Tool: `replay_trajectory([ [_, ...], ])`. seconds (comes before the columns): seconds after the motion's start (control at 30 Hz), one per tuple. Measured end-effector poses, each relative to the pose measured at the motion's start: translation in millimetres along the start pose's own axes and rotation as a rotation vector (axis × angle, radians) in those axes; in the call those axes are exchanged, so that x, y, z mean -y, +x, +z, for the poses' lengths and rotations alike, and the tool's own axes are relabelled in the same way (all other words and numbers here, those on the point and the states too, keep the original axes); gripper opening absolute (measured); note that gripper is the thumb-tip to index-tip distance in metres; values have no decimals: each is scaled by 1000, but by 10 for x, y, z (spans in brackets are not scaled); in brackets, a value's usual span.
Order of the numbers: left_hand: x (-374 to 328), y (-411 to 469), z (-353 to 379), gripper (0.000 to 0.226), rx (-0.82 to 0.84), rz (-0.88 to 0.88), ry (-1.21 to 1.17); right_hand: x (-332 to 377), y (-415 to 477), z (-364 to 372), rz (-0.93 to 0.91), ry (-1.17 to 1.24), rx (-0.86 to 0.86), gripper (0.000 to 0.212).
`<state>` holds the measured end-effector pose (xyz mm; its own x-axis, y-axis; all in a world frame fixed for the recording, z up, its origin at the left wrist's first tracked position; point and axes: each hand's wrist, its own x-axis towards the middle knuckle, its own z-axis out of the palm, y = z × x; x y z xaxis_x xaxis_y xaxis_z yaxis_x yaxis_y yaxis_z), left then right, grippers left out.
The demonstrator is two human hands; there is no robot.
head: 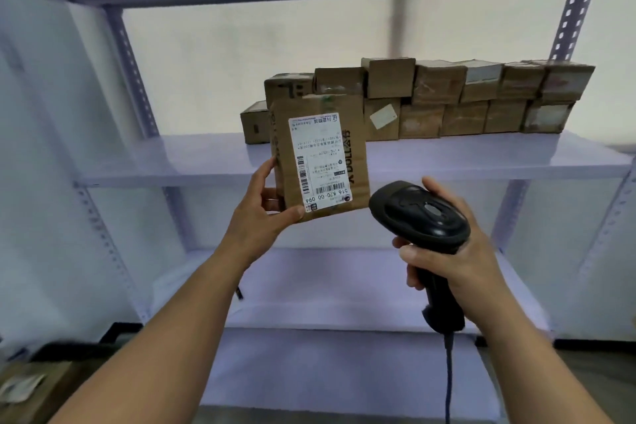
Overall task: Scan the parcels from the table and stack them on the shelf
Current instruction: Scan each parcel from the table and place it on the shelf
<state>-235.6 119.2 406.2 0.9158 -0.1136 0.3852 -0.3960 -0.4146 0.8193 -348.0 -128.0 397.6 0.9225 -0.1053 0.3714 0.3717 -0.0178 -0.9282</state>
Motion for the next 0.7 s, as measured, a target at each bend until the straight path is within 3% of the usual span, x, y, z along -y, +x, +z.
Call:
replay_trajectory([
  [0.23, 228, 320, -463, 82, -136, -45, -5, -96, 429, 325, -6, -5, 90, 87],
  [0.7, 1120, 1852, -1695, 61, -241, -109, -4, -318, 1706, 1544, -25, -103, 52, 86],
])
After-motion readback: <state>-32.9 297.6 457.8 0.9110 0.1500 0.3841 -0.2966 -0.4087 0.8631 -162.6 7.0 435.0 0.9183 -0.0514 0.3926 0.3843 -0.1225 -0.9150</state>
